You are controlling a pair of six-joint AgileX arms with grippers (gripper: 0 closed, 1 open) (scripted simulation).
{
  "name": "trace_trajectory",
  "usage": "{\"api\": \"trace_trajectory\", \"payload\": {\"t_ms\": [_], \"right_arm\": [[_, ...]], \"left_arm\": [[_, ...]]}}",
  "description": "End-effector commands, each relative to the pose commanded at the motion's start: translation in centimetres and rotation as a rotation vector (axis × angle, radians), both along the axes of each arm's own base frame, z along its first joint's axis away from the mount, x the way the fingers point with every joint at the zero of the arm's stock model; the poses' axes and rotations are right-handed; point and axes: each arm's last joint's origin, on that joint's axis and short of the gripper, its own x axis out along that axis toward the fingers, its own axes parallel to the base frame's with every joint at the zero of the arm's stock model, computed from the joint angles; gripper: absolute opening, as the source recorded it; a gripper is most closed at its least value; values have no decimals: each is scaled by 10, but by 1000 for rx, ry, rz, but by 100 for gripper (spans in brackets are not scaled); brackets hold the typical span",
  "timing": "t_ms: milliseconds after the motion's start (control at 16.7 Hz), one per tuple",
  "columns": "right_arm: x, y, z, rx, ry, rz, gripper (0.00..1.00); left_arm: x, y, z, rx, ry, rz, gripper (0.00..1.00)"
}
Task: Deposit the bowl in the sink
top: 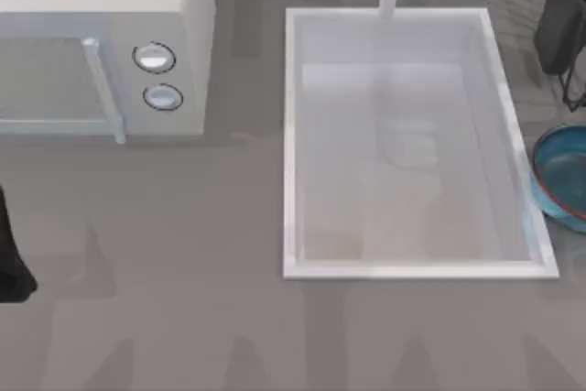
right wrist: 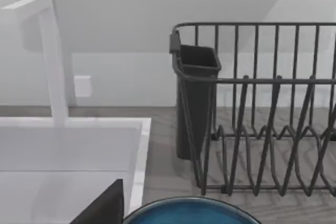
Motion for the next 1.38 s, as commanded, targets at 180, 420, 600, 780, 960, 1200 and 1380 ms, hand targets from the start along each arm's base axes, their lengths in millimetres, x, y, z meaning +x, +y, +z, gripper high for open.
{"api": "trace_trajectory", "payload": {"t_ms": [180, 420, 600, 780, 960, 1200, 1380], "right_arm": [[0, 0, 2, -1, 8, 0, 100], [2, -1, 29, -12, 122, -8, 100], [15, -3, 67, -25, 284, -22, 100], [49, -7, 102, -36, 527, -35, 100], [104, -15, 118, -39, 819, -40, 100], [179, -29, 110, -29, 1178, -33, 100], [225, -40, 97, -14, 1365, -22, 100]], "left_arm": [[0, 0, 0, 0, 0, 0, 100], [0, 0, 0, 0, 0, 0, 100], [0, 0, 0, 0, 0, 0, 100], [0, 0, 0, 0, 0, 0, 100], [0, 0, 0, 0, 0, 0, 100], [0, 0, 0, 0, 0, 0, 100], [0, 0, 0, 0, 0, 0, 100]]}}
